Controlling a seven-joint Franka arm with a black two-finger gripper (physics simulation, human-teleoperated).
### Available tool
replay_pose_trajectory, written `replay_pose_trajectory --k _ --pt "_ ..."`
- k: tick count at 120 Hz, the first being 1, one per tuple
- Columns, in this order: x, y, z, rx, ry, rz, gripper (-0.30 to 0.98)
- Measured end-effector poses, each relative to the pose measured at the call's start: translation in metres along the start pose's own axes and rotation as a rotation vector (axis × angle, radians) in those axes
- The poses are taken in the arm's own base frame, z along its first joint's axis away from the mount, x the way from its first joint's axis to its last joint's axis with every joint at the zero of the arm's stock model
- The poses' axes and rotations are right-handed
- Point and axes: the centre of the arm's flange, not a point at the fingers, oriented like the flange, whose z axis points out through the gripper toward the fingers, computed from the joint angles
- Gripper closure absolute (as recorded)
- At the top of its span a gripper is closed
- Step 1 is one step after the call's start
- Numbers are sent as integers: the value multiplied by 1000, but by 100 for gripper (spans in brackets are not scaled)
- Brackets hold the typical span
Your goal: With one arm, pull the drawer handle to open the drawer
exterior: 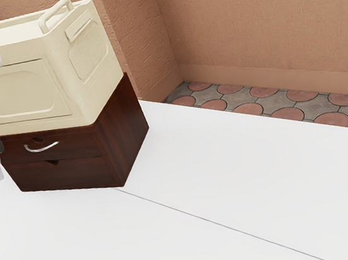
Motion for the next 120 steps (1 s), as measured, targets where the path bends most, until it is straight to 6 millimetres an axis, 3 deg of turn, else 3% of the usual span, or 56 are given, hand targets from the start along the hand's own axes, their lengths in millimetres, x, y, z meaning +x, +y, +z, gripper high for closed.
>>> replay_pose_trajectory --k 10,17,24,34,45,51,57,72,90,97,113,120 --pt "28 16 -1 31 92 21 0" --pt "48 28 9 51 104 34 0" --pt "56 34 10 66 136 44 0" --pt "23 27 25 72 191 78 0" --pt "-13 1 85 63 265 88 0" --pt "-27 -3 117 52 301 92 0" --pt "-34 -5 135 54 352 105 1" --pt "-38 -17 132 70 508 269 1" --pt "-34 -16 140 144 532 535 0" --pt "-36 -32 140 186 547 612 0" --pt "-45 -92 139 258 647 872 0" --pt "-44 -105 140 318 634 962 0"
